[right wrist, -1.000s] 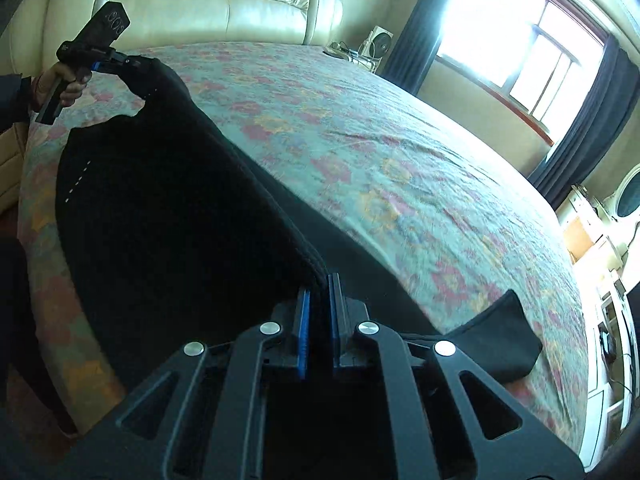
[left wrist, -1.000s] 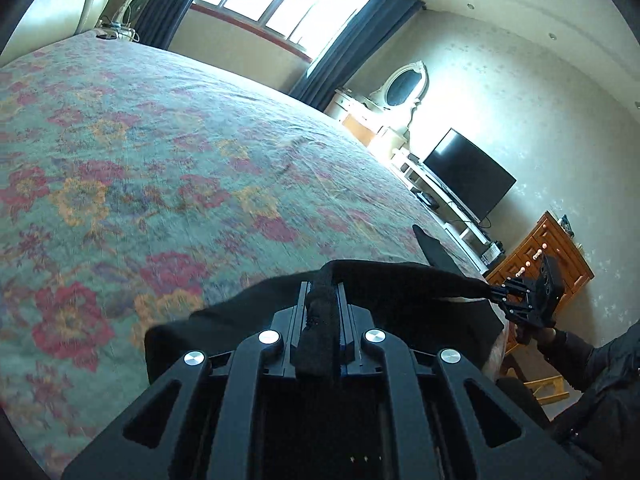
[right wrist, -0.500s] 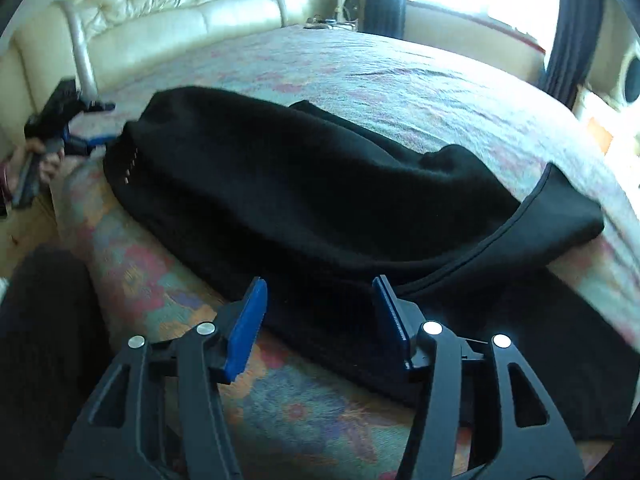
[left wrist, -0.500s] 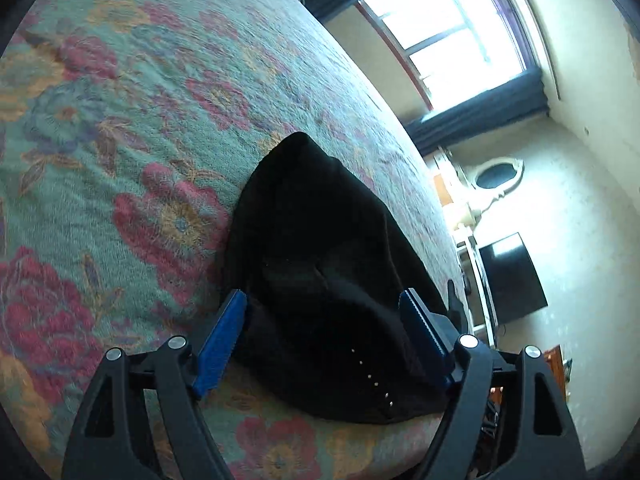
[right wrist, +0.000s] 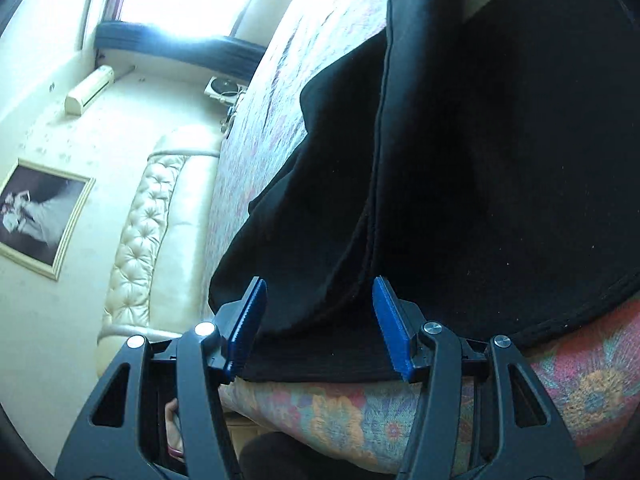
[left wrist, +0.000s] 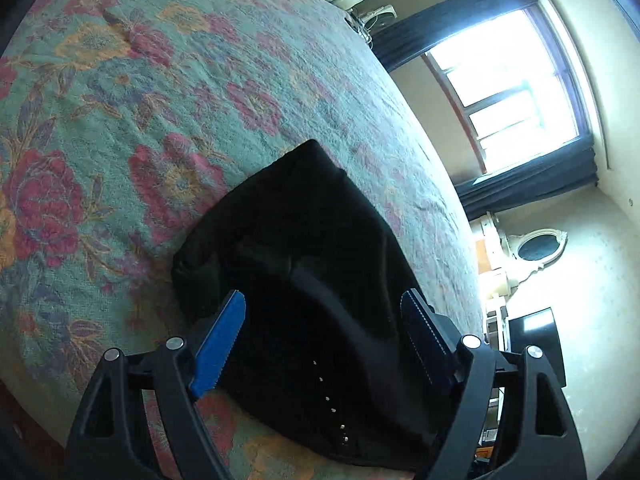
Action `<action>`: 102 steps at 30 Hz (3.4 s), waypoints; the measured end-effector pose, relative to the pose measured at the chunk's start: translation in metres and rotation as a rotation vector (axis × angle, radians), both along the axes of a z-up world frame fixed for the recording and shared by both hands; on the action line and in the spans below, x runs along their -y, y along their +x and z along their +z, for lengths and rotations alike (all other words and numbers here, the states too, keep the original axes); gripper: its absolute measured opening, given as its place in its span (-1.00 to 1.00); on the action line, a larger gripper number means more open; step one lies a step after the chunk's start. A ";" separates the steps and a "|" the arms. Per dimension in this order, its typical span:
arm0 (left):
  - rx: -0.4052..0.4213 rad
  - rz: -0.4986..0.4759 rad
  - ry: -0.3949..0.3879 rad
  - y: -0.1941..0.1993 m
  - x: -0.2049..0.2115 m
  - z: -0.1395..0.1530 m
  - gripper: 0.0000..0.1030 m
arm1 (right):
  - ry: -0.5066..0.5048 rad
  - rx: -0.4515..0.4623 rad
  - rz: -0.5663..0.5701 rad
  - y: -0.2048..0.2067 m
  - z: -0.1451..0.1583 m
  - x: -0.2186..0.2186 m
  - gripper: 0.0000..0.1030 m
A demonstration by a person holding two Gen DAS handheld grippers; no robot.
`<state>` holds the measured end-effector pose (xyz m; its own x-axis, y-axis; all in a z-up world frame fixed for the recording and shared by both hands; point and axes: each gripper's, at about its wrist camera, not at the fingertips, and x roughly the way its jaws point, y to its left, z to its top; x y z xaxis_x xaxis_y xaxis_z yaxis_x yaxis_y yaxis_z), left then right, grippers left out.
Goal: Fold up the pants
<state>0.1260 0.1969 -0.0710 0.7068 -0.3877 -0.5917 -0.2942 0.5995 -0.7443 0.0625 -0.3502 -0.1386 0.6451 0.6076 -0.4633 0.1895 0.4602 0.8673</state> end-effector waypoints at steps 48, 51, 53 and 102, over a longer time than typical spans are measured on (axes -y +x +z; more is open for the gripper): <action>0.069 0.110 -0.078 -0.048 -0.026 -0.027 -0.84 | 0.088 -0.042 -0.106 -0.033 -0.013 -0.011 -0.84; 0.067 0.086 -0.016 -0.053 -0.023 -0.026 -0.84 | 0.076 -0.040 -0.099 -0.036 -0.012 -0.010 -0.84; 0.049 0.087 -0.017 -0.054 -0.023 -0.033 -0.84 | 0.061 -0.050 -0.095 -0.038 -0.019 -0.010 -0.85; -0.063 -0.610 -0.179 -0.040 0.308 -0.027 0.49 | -1.183 -0.533 0.065 0.341 0.012 0.106 0.20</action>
<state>0.0859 -0.1114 -0.0979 0.2938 -0.8060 -0.5138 0.0143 0.5412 -0.8408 0.4037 -0.4559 -0.1267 0.2017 -0.3204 -0.9256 0.3313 0.9116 -0.2434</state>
